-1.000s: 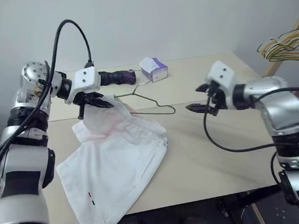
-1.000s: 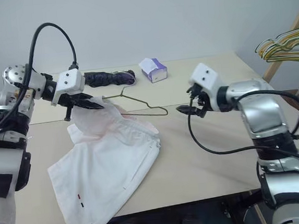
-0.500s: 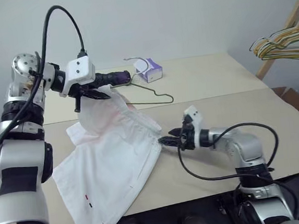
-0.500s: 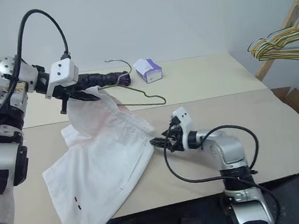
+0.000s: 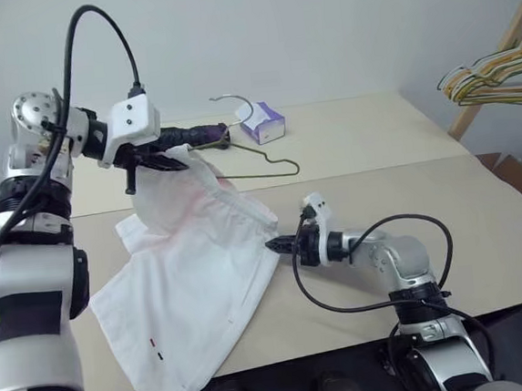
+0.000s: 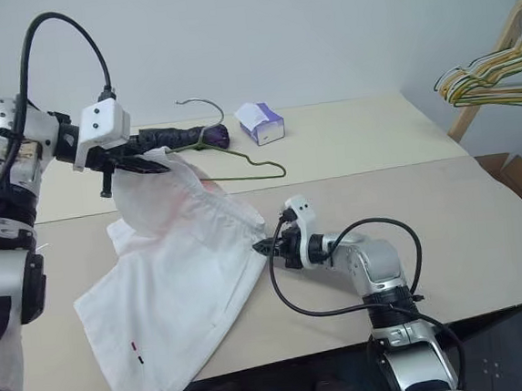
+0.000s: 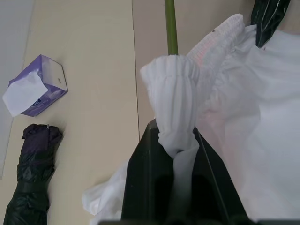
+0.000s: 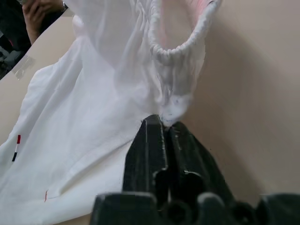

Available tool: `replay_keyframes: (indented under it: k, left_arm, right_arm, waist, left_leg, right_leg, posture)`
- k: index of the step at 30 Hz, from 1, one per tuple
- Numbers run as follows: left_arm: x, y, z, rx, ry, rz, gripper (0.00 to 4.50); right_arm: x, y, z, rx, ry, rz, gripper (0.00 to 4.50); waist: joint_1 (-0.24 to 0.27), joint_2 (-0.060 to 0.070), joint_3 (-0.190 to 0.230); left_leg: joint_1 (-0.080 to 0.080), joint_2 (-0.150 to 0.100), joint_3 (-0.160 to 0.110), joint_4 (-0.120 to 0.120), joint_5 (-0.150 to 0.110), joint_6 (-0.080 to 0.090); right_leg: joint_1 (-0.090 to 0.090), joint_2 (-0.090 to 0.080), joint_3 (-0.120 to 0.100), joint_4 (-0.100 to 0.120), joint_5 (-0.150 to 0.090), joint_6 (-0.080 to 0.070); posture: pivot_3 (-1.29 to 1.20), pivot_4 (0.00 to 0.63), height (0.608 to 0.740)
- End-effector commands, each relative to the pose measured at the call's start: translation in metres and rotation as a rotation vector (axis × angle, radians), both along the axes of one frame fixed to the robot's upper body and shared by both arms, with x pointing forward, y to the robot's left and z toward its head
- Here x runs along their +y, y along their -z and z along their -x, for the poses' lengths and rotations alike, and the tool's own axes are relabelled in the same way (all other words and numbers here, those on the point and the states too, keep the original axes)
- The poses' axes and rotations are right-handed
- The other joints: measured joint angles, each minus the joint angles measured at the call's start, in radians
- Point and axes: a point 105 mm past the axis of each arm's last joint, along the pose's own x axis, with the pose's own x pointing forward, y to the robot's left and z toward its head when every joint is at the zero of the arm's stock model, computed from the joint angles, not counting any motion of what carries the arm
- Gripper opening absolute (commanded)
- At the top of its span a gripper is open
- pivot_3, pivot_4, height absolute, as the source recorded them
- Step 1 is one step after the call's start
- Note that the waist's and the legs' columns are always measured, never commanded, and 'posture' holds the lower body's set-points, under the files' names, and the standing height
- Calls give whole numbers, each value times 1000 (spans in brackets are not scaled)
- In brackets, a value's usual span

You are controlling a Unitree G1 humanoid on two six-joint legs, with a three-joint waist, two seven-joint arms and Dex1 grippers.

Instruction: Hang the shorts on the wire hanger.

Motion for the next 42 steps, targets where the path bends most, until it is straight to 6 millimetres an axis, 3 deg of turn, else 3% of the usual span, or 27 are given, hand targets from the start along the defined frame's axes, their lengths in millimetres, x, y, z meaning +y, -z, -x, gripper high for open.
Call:
replay_keyframes:
  k: [1,10,15,25,31,33,36,39,42]
  left_arm:
    - [4,-18,7,-44,27,45,0]
    - [23,-10,34,28,47,42,0]
    - [25,-2,42,51,64,65,0]
    - [35,12,39,72,18,33,0]
    - [29,17,31,32,-23,-4,0]
    - [23,13,23,-14,-53,29,0]
    - [18,8,18,-52,-66,60,0]
    - [14,5,19,-60,-51,87,0]
    - [12,2,19,-69,-55,132,0]
  right_arm:
    - [-13,-18,-13,-89,44,7,69]
    - [-76,-48,-33,-157,96,109,69]
    - [-91,-52,-36,-176,65,179,69]
    - [-86,-65,-36,-258,-15,239,69]
    - [-71,-113,-21,-474,-192,443,69]
    - [-58,-146,-18,-565,-238,475,69]
    - [-46,-181,-17,-624,-267,521,69]
    - [-39,-193,-24,-660,-257,584,69]
    - [-33,-186,-24,-719,-309,643,69]
  waist:
    - [0,0,0]
    - [0,0,0]
    - [4,0,0]
    - [9,0,0]
    - [18,1,1]
    - [20,1,1]
    - [19,1,1]
    - [18,1,0]
    - [18,0,0]
  left_leg:
    - [0,0,0,0,0,0]
    - [0,0,0,0,0,1]
    - [1,0,0,0,0,1]
    - [1,0,1,0,0,1]
    - [0,0,1,0,0,1]
    - [0,0,1,0,0,1]
    - [0,0,1,0,-1,1]
    - [-1,1,2,0,-1,1]
    - [-2,1,2,1,-1,1]
  right_leg:
    - [0,0,0,0,0,0]
    - [0,0,1,2,0,0]
    - [0,0,1,-1,0,0]
    - [0,0,1,-1,0,0]
    - [-1,0,1,-1,0,0]
    - [-2,0,1,-1,0,0]
    - [-2,0,1,0,0,0]
    - [-3,0,1,-1,0,0]
    - [-2,0,1,-1,0,0]
  posture:
    - [85,0,740]
    - [79,0,740]
    - [82,0,740]
    - [87,0,740]
    - [67,0,740]
    - [60,0,740]
    - [54,0,740]
    - [54,0,740]
    - [48,0,740]
